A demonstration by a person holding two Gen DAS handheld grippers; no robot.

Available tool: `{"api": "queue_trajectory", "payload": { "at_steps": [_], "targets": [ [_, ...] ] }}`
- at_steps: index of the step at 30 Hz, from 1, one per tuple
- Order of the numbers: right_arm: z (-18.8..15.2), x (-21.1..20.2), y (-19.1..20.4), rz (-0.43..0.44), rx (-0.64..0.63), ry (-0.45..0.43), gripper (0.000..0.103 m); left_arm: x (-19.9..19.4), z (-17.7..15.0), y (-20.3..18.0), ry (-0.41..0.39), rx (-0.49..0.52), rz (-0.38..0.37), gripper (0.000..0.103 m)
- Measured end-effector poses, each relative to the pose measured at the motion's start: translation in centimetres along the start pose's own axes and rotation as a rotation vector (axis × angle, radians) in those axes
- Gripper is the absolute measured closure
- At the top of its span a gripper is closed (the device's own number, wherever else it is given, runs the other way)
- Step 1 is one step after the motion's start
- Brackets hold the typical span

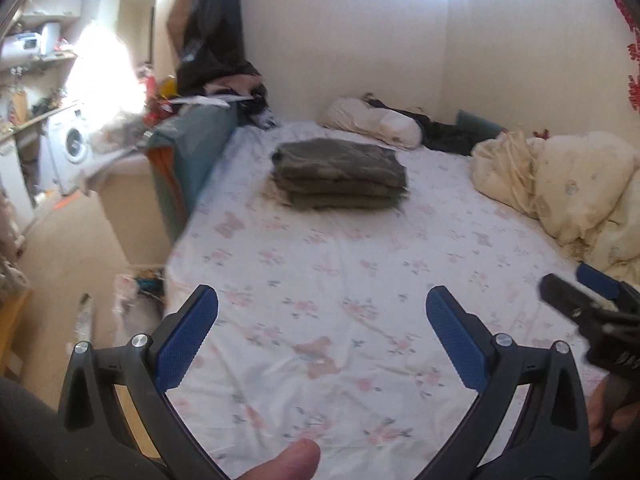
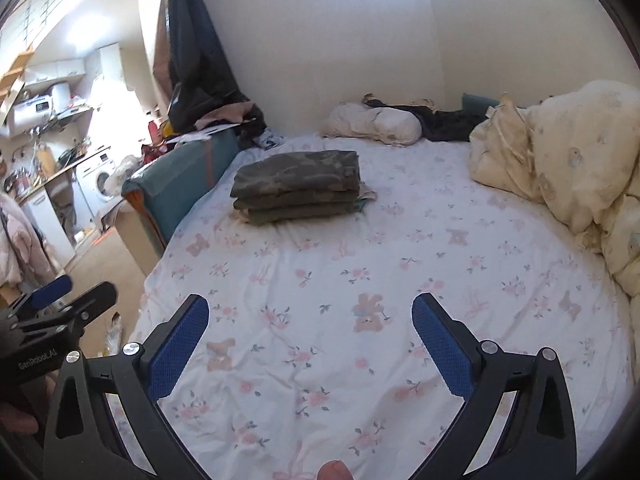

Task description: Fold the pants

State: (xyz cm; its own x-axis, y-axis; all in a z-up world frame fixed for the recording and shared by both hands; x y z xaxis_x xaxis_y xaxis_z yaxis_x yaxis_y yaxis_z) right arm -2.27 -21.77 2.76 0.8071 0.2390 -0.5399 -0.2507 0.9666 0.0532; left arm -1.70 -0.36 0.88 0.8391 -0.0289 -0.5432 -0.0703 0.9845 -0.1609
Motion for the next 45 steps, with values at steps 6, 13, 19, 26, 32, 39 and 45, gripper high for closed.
{"api": "queue_trajectory", "payload": {
  "at_steps": [6, 13, 19, 26, 32, 39, 45],
  "targets": [
    [0.3, 1.5, -0.5, -0.001, 0.011, 0.001, 0.000, 0.7, -0.2, -0.8, -0.003, 0.022, 0.010, 0.001],
    [-0.1, 1.9, -0.5, -0.002, -0.006, 0.013, 0.000, 0.5, 0.1, -0.7, -0.005, 0.009, -0.007, 0.001],
    [0.1, 1.7, -0.3, -0.003, -0.019, 0.002, 0.000, 0.7, 0.1, -0.3, 0.017, -0.004, -0.011, 0.001],
    [0.2, 1.3, -0.4, -0.017, -0.019, -0.002, 0.000, 0.6, 0.0, -0.1, 0.020, -0.014, -0.018, 0.001],
    [0.1, 1.3, -0.4, -0.019, -0.020, -0.002, 0.000, 0.4, 0.0, -0.2, 0.014, -0.014, -0.012, 0.001],
    [0.1, 1.3, -0.3, -0.020, -0.018, -0.004, 0.000, 0.2, 0.0, -0.3, 0.014, -0.016, -0.004, 0.001],
    [0.2, 1.3, -0.4, -0.017, -0.011, 0.004, 0.000, 0.3, 0.1, -0.4, 0.013, -0.014, -0.003, 0.001]
  ]
}}
Point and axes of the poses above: each gripper's, at about its wrist camera, not at the fingertips, and x roughly the way its jaws point, y to its left, z to its top, the point moved 1 cm from there along x, roughly the way its jaws point, and after that the axes turned 6 degrees about -x, right-handed, at the moved point
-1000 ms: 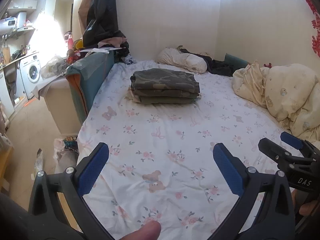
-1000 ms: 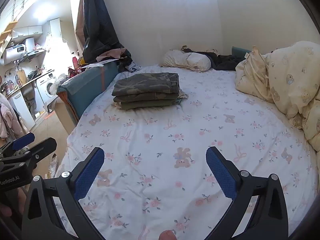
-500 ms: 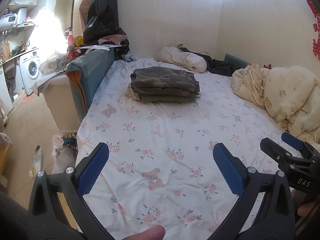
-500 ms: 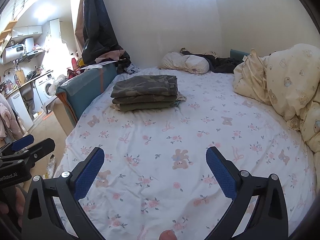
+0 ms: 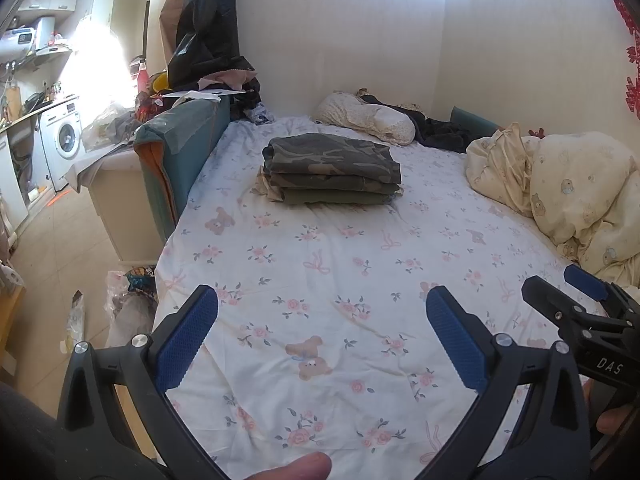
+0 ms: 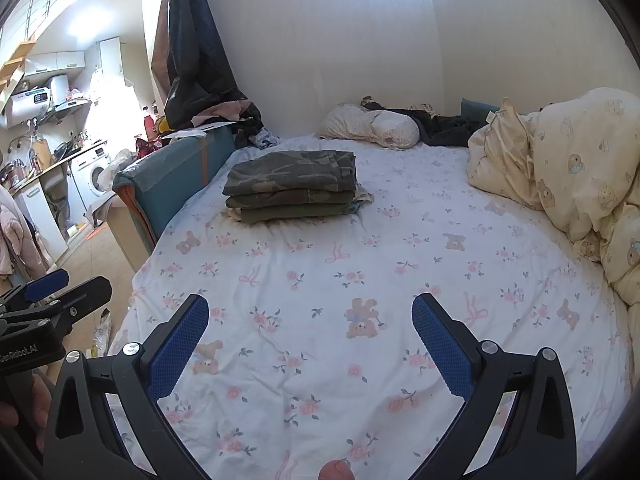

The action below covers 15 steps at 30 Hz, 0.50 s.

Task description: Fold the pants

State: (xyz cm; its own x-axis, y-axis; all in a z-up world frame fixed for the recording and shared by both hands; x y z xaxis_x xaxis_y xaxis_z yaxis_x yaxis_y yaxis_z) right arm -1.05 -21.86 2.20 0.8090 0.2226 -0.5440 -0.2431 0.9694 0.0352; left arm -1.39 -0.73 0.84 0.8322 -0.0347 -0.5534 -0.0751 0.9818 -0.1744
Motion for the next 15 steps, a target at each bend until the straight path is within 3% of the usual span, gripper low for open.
{"api": "queue_trajectory", "payload": {
  "at_steps": [15],
  "targets": [
    [0.18, 0.05, -0.22, 0.002, -0.001, -0.001, 0.000, -0.02, 0.01, 0.03, 0.001, -0.002, 0.001, 0.001]
  ]
}}
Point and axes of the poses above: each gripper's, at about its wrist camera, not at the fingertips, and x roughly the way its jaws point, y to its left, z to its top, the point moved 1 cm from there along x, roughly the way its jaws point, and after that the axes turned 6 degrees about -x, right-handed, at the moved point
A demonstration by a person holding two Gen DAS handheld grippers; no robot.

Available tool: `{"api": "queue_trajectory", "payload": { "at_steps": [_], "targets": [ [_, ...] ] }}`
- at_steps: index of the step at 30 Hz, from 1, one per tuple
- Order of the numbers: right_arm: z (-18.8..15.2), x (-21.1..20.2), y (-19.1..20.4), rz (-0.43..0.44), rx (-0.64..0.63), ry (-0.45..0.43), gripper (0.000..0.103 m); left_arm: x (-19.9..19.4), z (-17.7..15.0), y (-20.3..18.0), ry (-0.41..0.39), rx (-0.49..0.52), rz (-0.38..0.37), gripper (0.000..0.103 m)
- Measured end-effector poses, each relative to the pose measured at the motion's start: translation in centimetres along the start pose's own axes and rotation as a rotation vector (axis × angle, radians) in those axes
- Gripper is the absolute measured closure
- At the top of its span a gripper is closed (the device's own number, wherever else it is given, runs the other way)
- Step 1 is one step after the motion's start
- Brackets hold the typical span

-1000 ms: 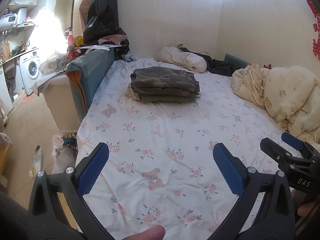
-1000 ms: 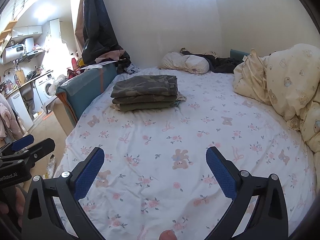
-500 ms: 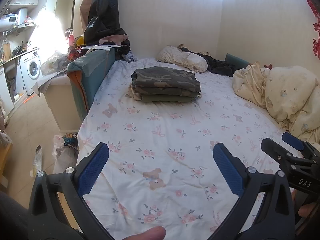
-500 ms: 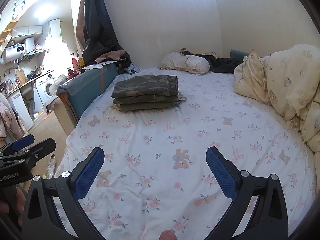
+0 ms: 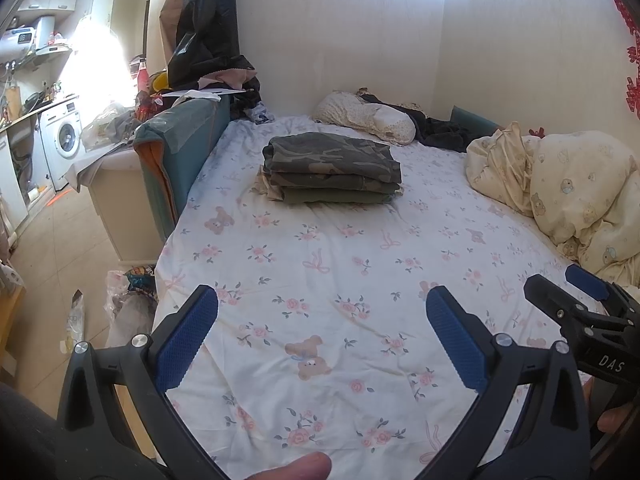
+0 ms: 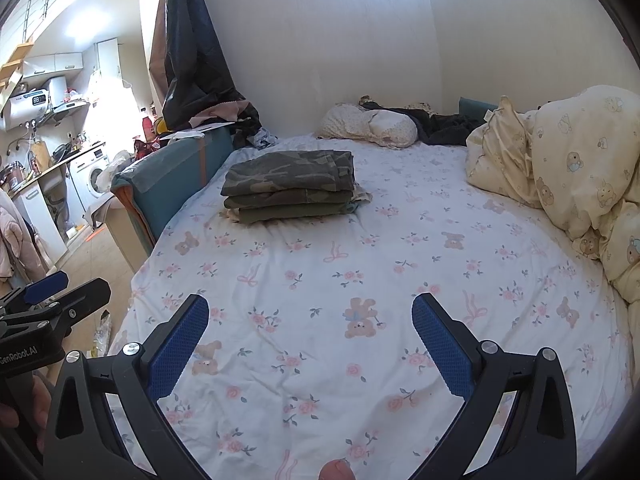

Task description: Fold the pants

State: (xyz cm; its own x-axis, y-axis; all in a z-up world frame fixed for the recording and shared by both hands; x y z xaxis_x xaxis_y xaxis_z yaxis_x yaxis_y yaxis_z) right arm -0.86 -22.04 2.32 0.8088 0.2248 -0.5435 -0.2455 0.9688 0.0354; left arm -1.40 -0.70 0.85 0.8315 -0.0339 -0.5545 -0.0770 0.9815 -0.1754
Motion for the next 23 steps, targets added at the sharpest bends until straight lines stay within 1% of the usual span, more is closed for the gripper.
{"api": "queue_trajectory", "payload": {
  "at_steps": [20, 23],
  "targets": [
    [0.03, -0.06, 0.04, -0.005, 0.003, -0.006, 0.000, 0.06, -0.12, 0.16, 0.003, -0.002, 0.003, 0.001],
    [0.08, -0.01, 0.01, -0.004, 0.003, -0.007, 0.000, 0.01, -0.13, 0.35, 0.005, -0.009, -0.005, 0.001]
  ]
}}
Point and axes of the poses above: each gripper's, at about its wrist camera, not at the fingertips, and x roughly the way its jaws point, y to its left, z to its top, the point moved 1 cm from there along x, roughly the way its jaws point, and after that the axes turned 6 degrees about -x, right-handed, at the moved point
